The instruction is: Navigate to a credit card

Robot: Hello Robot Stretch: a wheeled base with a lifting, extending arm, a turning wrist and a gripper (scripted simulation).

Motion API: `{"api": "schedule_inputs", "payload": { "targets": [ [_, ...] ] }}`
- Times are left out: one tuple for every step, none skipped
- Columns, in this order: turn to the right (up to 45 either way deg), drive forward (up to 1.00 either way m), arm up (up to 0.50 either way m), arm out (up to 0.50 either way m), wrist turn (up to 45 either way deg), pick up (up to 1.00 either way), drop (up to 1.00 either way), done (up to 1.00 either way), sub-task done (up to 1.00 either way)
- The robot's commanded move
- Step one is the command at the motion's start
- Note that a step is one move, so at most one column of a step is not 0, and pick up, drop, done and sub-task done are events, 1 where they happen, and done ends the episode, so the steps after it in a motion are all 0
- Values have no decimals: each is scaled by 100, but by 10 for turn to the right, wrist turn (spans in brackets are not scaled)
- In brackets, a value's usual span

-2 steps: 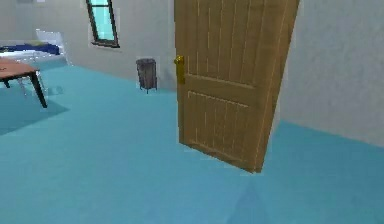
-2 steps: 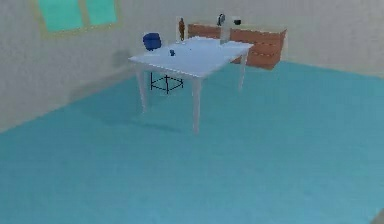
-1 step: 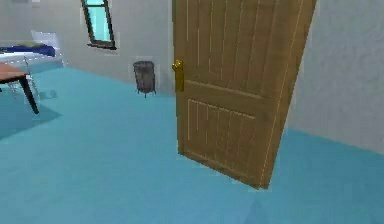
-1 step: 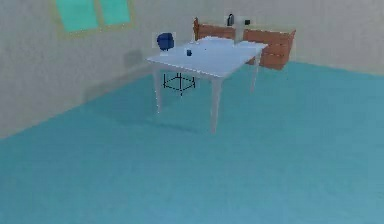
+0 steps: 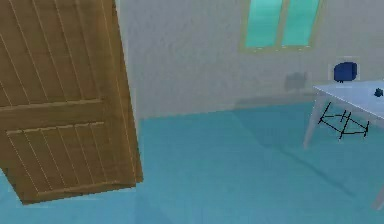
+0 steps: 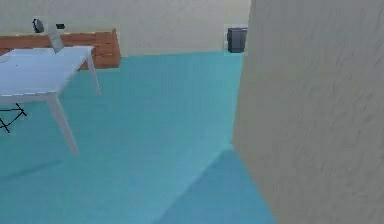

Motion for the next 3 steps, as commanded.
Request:
{"api": "schedule_inputs", "payload": {
  "targets": [
    [420,0,0,0,0,0,0,0,0],
    [0,15,0,0,0,0,0,0,0],
    [-450,0,0,0,0,0,0,0,0]
  ]
}}
